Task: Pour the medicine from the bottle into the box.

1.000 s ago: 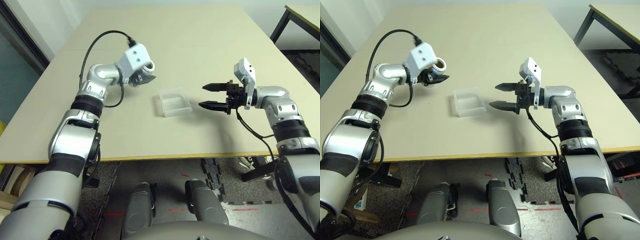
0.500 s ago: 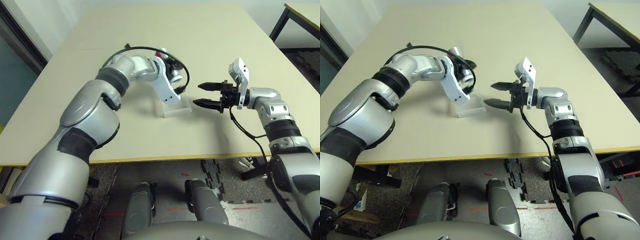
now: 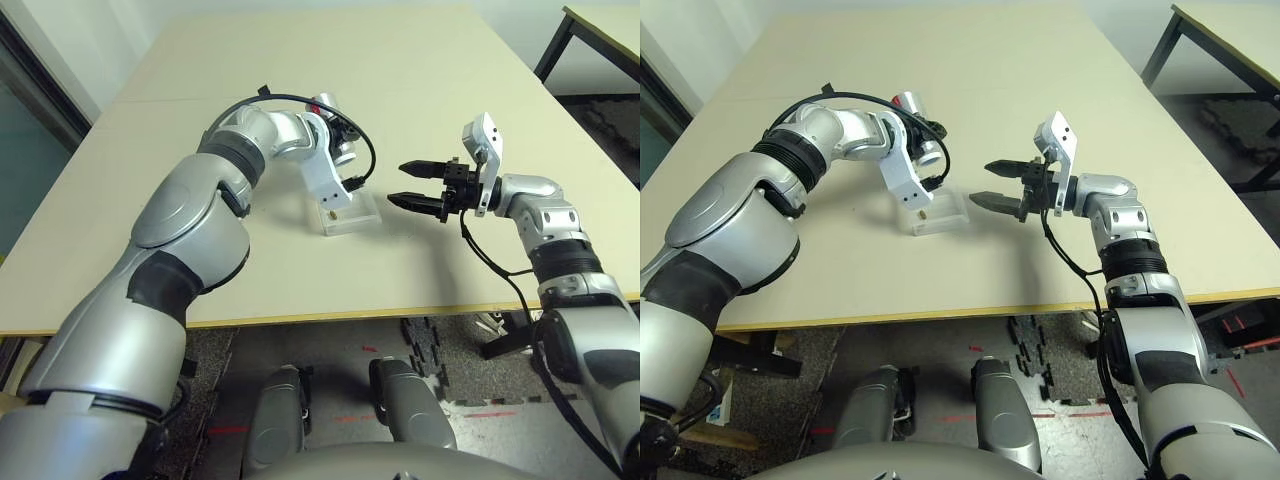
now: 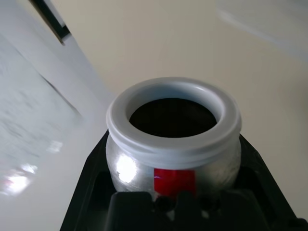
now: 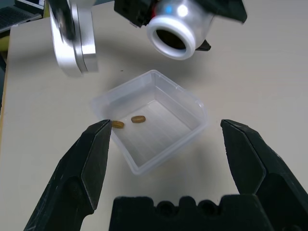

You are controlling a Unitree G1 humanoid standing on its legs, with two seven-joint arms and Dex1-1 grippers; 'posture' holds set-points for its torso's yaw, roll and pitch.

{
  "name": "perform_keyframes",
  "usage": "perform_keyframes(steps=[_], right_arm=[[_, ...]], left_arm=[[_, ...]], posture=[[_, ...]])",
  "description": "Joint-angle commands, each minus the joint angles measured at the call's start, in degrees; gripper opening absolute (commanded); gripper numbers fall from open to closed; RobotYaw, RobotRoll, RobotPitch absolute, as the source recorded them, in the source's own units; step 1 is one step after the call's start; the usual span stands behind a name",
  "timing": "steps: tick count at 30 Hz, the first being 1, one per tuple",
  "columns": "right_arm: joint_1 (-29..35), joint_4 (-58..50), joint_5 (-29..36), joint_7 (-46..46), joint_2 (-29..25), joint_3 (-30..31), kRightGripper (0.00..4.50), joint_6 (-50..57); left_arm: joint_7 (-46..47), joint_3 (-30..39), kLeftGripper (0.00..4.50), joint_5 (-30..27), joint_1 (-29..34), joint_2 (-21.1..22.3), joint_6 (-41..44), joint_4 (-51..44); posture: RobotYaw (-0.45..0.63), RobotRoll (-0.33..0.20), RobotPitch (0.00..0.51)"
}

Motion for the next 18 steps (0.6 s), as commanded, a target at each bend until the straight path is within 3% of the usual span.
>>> perform_keyframes(steps=[1, 4, 8, 13, 18], right_arm=[[-0.06, 0.3, -0.11, 1.15, -0.04, 0.4, 4.5, -0.87], [-0.18, 0.38, -0.76, 1.94, -0.33, 0.96, 4.5, -1.55], [-0.28, 0.58, -1.63, 2.81, -0.62, 1.61, 4.5, -2.41], [-0.45, 1.04, -2.35, 3.32, -0.85, 2.24, 4.5, -3.4], [-0.57, 1.0, -2.52, 3.57, -0.83, 2.3, 4.5, -3.43]], left_arm=[[-11.89, 10.03, 2.72, -11.56, 1.88, -0.06, 3.67, 1.12], [-21.3, 21.78, 2.72, -23.92, 3.37, -1.03, 11.34, 0.22], [-26.5, 36.01, 2.72, -38.01, 5.16, -1.6, 25.14, -1.46], [-24.71, 45.34, 2.72, -46.64, 8.01, -0.44, 34.35, -4.4], [-20.6, 50.44, 2.72, -51.36, 12.89, 0.81, 39.02, -7.56]], posture=[[-0.2, 0.0, 0.075], [-0.2, 0.0, 0.076], [-0.19, 0.0, 0.078], [-0.18, 0.0, 0.079], [-0.18, 0.0, 0.08]])
